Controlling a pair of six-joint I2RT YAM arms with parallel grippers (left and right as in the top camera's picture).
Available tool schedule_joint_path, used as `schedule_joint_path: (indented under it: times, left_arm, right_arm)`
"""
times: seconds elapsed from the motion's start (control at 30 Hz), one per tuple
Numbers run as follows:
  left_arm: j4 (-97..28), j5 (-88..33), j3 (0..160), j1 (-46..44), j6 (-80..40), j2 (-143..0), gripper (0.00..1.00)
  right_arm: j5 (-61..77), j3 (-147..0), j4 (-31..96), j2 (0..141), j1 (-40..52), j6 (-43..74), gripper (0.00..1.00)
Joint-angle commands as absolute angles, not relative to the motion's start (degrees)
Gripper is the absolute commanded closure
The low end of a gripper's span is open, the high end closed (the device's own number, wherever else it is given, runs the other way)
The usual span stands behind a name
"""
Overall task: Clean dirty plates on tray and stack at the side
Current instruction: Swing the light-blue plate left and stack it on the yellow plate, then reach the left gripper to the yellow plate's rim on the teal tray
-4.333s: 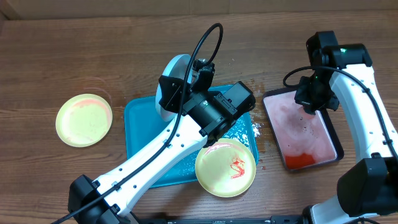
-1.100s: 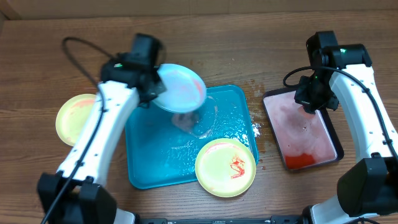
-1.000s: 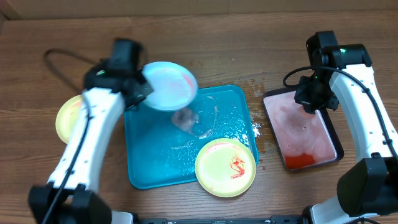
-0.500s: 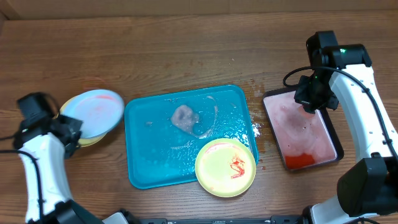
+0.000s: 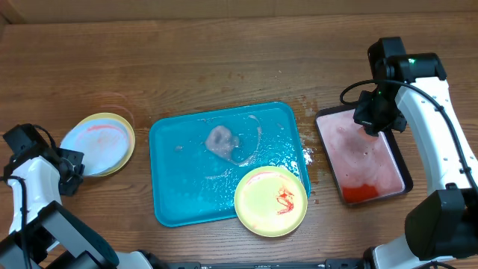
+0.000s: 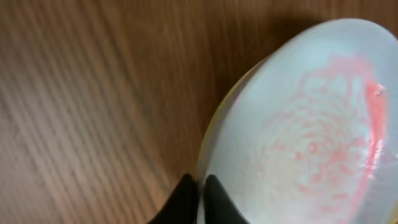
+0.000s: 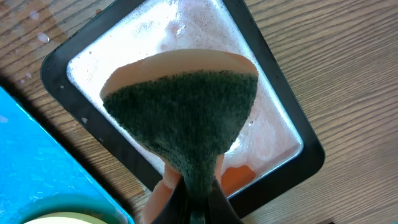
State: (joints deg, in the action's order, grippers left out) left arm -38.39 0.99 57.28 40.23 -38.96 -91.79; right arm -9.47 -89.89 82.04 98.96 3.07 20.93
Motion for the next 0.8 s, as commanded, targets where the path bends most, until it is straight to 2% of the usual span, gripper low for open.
schedule_joint_path:
  times: [0.0,0.1,0.33,0.43,0.57,0.63,0.77]
  left_arm:
    - [-34.92,-4.93,56.88,40.10,-32.99,-91.92,0.82]
    - [-32.88,-9.43,56.99,40.10,-30.15,-91.92,0.76]
    - [-32.82,-18.00,60.05,37.06,-23.42,-91.83,0.77]
    - [-35.31,-21.21,63.79,33.10,-19.35,-91.11,0.72]
    - [-41.80,-20.99,68.99,23.55,-12.16,-90.24,0.70]
    - [-47.11,-20.71,70.57,14.50,-8.67,-90.24,0.67]
    - [-55.20,-20.25,70.17,2.02,-9.58,-90.70,0.65]
  right_arm:
    - [-10.41,-89.93,81.80,98.72,2.81,21.04,0.96]
    - [-10.41,-89.93,81.76,98.72,2.81,21.04,0.96]
    - [-10.41,-89.93,81.76,98.72,2.81,21.04,0.96]
    - [-10.22,-89.93,81.80,98.72,2.81,21.04,0.96]
    - [-10.24,-89.93,81.93,98.72,2.81,21.04,0.96]
    - [-10.24,-89.93,81.91,98.72,2.81,21.02,0.96]
    - [-10.24,-89.93,81.95,98.72,2.81,21.02,0.96]
